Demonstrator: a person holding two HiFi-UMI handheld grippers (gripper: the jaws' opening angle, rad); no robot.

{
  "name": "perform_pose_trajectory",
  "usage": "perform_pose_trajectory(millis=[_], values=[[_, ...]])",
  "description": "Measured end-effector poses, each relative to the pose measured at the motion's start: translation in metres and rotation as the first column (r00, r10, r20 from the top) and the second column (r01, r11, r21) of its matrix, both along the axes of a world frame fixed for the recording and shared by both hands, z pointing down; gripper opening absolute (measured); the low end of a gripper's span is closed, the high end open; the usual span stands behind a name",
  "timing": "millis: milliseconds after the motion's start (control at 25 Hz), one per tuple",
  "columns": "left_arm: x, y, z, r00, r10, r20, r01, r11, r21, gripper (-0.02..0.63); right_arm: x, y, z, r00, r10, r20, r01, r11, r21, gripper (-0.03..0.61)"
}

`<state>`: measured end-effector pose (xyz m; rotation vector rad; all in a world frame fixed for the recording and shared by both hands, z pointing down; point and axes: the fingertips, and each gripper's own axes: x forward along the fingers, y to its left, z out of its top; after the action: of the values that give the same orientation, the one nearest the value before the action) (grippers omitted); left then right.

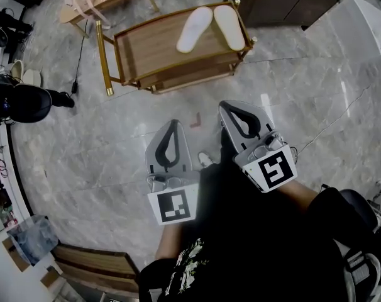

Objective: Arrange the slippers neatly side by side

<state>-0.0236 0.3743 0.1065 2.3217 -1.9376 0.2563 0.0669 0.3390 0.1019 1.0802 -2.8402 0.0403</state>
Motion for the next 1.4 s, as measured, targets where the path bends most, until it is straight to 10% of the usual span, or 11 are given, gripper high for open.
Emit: perform_pose_trajectory(millis=[1400], values=[[0.071,-0.163,0.002,0.994,-0.083,0.068,0.085,0.996,-0.018,0.000,0.055,-0.168,0.001,0.990,-0.120,0.068,0.121,0.992,-0.015,-0.002]])
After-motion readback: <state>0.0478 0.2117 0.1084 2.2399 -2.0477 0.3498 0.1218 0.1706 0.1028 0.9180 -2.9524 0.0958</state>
